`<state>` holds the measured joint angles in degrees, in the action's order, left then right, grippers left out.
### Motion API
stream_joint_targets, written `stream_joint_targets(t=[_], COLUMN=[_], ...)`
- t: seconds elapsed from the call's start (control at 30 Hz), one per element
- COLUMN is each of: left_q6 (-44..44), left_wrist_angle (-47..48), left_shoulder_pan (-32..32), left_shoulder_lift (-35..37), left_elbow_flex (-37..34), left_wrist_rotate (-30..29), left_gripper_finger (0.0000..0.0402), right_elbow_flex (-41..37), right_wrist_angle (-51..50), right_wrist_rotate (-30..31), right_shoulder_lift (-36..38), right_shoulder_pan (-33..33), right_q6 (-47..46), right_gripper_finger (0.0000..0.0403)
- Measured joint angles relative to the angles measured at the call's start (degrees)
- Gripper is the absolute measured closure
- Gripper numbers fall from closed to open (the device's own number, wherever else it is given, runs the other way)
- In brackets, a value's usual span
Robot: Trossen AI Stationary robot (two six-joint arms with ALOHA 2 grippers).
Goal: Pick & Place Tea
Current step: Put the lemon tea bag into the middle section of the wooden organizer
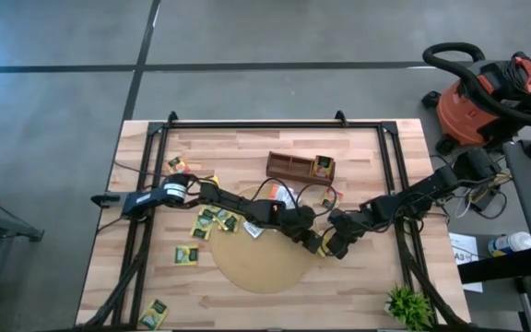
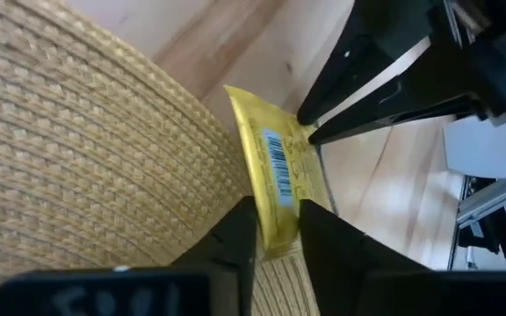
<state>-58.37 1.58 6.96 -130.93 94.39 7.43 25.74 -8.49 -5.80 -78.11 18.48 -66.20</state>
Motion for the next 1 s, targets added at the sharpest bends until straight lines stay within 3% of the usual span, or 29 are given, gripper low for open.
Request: stream_joint_targets(t=[0.2, 0.47, 0.57, 0.7, 1.0], left_q6=[1.74, 4.46, 7.89, 18.48, 54.73], left_wrist_angle=[0.07, 1.43, 2.88, 4.99, 14.86], left_shoulder_pan=[0.0, 0.05, 0.39, 1.7, 7.84], left_shoulder_lift=[0.0, 1.73, 3.73, 8.42, 18.06], left_elbow_flex=[0.0, 0.0, 0.0, -0.02, 0.07], left_wrist_rotate=[-2.25, -5.64, -10.37, -20.41, -42.74], left_gripper_finger=[0.0391, 0.0399, 0.04, 0.04, 0.0401], right_elbow_flex=[0.14, 0.82, 0.87, 0.9, 0.96], right_wrist_angle=[-0.17, -5.2, -9.85, -13.53, -14.15], right_wrist_rotate=[-0.6, -1.54, -0.04, 1.79, 4.42], right_shoulder_lift=[1.09, 12.31, 18.89, 28.55, 47.51], right_shoulder_pan=[0.0, -0.07, -0.46, -2.58, -10.91], right_q6=[3.06, 5.77, 5.81, 5.48, 4.68], right_gripper_finger=[0.0344, 0.0344, 0.0344, 0.0344, 0.0344])
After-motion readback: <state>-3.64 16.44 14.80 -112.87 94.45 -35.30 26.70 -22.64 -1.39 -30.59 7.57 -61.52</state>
